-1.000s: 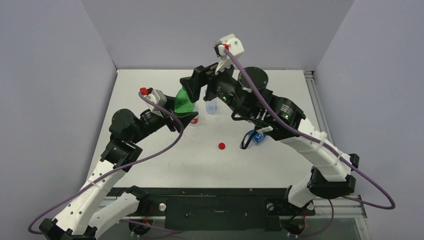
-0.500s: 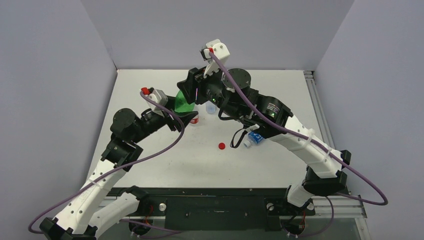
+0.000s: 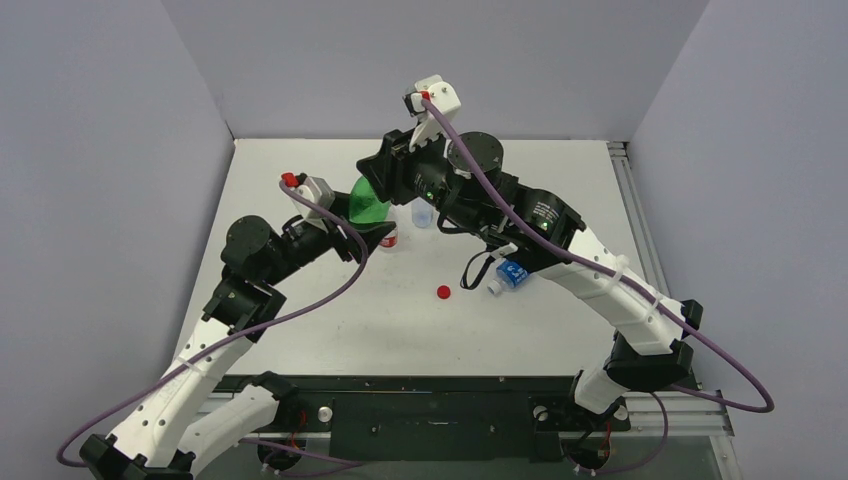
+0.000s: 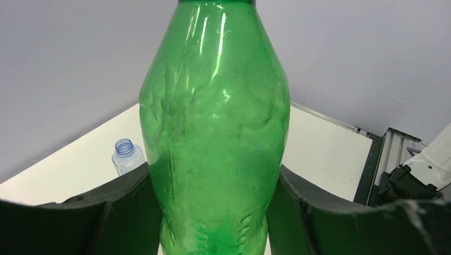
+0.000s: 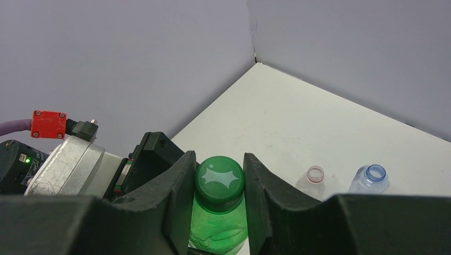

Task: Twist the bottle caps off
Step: Unscrew the bottle cap from the plastic bottle.

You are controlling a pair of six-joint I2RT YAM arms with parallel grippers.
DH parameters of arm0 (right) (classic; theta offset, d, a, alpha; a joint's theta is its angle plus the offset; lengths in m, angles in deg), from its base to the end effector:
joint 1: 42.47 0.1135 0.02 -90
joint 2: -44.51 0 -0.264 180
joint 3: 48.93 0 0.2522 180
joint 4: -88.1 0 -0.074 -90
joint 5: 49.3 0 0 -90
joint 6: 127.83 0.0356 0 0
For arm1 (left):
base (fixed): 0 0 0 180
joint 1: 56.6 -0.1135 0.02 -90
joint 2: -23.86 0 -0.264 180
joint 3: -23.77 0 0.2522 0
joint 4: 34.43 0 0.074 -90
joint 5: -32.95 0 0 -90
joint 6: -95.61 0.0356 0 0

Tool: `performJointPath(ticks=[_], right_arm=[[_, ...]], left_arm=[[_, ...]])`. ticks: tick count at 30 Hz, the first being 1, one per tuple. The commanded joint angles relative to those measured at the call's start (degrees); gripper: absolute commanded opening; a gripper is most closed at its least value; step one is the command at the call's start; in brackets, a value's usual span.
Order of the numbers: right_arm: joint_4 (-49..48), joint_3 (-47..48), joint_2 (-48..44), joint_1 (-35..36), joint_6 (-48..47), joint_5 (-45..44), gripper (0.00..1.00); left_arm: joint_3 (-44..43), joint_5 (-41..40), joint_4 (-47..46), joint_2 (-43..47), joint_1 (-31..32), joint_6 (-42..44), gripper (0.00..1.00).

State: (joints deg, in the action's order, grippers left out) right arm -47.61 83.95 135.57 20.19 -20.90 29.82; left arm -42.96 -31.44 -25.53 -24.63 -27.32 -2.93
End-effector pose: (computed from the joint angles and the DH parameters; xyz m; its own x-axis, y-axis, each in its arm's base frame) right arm 0.1537 0.2827 0.5409 -0.2477 0.1435 -0.9581 -0.7459 0.6029 0.2832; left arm 0.1576 -0.1060 0.4074 0.0193 -0.1643 -0.9862 0.8251 0.5598 -0.0772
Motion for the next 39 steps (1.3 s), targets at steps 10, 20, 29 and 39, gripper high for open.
performJointPath(ticks=[10, 20, 29, 39], right_arm=[[-2.81, -0.12, 0.82, -1.02, 1.22, 2.15, 0.31], [-9.29, -9.37, -6.49, -4.28, -2.02, 21.43, 0.00], [-24.36, -21.05, -16.61, -9.37, 1.64, 54.91, 0.00], [-36.94, -26.63, -19.04, -15.79, 11.00, 64.96, 0.01]], left_arm=[[-0.45, 3.22, -2.43, 0.33, 0.78, -0.51, 0.00], [-1.57, 11.30, -5.39, 0.75, 0.78, -8.46, 0.00], [-4.85, 26.29, -8.57, -0.17, 1.03, -18.77, 0.00], [-5.33, 32.56, -8.92, -0.46, 1.42, -19.86, 0.00]])
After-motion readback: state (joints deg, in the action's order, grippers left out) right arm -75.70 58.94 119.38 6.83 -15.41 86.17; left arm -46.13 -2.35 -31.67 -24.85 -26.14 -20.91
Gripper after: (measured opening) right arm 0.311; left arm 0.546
